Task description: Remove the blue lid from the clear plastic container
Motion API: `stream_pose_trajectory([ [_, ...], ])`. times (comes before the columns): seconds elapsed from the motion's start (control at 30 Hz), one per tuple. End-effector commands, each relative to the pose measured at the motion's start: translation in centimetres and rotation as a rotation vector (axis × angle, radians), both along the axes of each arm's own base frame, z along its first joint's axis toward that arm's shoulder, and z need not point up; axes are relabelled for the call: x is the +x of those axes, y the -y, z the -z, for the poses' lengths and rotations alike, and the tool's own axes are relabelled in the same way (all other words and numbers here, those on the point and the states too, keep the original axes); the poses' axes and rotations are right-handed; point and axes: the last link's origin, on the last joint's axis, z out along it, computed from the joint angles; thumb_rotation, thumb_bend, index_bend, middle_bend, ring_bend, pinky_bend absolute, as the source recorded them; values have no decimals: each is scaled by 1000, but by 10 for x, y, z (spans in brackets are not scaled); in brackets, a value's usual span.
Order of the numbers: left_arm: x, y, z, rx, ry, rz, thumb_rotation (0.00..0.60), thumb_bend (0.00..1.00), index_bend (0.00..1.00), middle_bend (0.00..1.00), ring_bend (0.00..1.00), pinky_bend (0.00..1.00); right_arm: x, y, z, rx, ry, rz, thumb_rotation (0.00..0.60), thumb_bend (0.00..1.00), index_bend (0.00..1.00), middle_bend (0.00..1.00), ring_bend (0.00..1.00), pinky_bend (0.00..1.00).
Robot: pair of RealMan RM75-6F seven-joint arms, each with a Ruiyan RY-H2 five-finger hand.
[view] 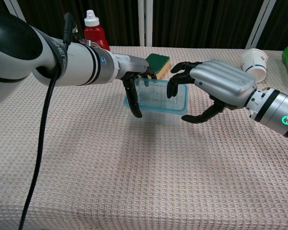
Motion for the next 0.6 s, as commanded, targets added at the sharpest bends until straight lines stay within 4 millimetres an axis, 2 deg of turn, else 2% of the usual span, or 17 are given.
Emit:
stream_pose_trajectory([
  [0.03, 0, 0, 0, 0, 0, -2, 600, 0, 219, 314, 184, 199, 1, 1, 1, -3, 1, -2, 600, 170, 400, 372, 144, 243],
  [0.6, -3, 0, 4, 7, -9, 14, 600, 0, 226, 327, 184, 200, 3, 8, -5, -30, 9, -8, 600, 204, 411, 379, 153, 244],
])
